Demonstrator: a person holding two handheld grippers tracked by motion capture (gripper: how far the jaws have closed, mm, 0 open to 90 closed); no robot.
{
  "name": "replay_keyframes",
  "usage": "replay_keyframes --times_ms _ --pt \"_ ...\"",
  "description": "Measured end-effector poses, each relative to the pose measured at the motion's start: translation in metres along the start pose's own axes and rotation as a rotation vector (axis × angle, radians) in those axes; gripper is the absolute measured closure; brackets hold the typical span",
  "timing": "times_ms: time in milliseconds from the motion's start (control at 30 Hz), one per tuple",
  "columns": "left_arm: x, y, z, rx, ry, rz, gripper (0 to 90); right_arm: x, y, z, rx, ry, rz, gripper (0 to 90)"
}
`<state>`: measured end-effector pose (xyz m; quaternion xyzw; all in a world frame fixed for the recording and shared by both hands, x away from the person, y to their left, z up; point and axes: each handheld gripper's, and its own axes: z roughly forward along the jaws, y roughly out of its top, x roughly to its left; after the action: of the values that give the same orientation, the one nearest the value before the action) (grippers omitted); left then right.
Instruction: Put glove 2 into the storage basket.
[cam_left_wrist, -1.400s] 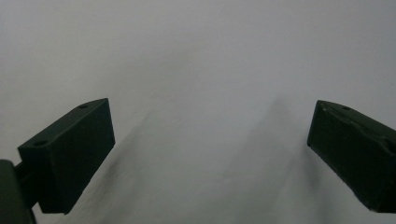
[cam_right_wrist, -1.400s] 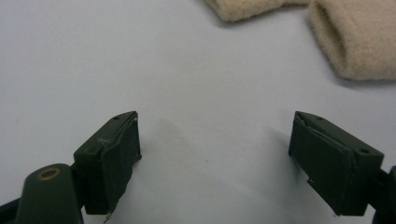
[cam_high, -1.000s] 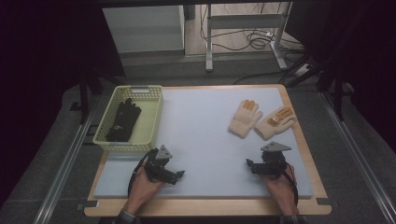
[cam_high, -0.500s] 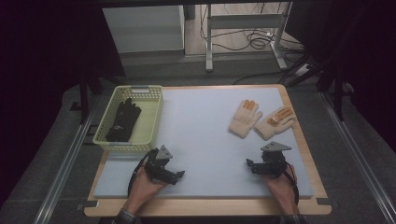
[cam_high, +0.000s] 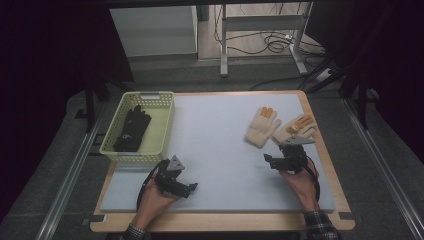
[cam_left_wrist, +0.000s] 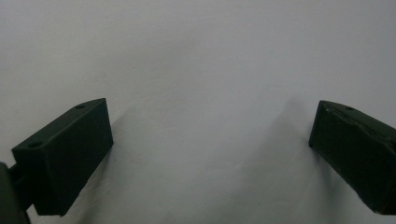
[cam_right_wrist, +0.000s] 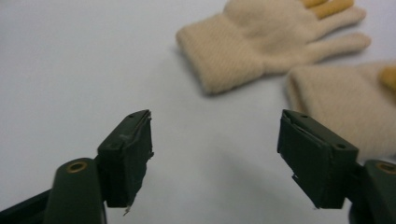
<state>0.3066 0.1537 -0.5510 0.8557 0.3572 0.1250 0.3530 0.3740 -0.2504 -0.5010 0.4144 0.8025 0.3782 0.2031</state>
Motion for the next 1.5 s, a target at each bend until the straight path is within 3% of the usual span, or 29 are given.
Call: replay_keyframes --times_ms 200,467,633,900,1100,1167,1267,1367,1500 --pt "0.000 0.000 0.000 -0.001 0.000 -0.003 0.1 -0.013 0.021 0.017 0.007 -0.017 0.008 34.7" --pt "0.000 0.000 0.000 -0.003 0.001 -0.003 0.2 -0.028 0.046 0.048 0.014 -0.049 0.008 34.6" --pt "0.000 0.000 0.000 -0.002 0.001 -0.001 0.2 -0.035 0.059 0.065 0.023 -0.057 0.022 29.1" --pt "0.000 0.000 0.000 -0.001 0.000 -0.001 0.2 -0.045 0.069 0.091 0.049 -0.074 0.038 21.0" --pt "0.000 0.000 0.000 -0.001 0.000 -0.002 0.3 -0.048 0.072 0.109 0.076 -0.089 0.045 19.8" --pt "0.000 0.000 0.000 -0.001 0.000 -0.002 0.3 -0.048 0.071 0.116 0.112 -0.084 0.050 19.9" --pt "0.000 0.000 0.000 -0.001 0.001 -0.001 0.3 -0.048 0.069 0.120 0.118 -0.059 0.085 31.1" --pt "0.000 0.000 0.000 -0.001 0.001 -0.001 0.3 -0.044 0.071 0.118 0.130 -0.054 0.058 52.0" --pt "0.000 0.000 0.000 -0.001 0.001 -0.002 0.3 -0.037 0.073 0.115 0.150 -0.042 0.043 67.6"
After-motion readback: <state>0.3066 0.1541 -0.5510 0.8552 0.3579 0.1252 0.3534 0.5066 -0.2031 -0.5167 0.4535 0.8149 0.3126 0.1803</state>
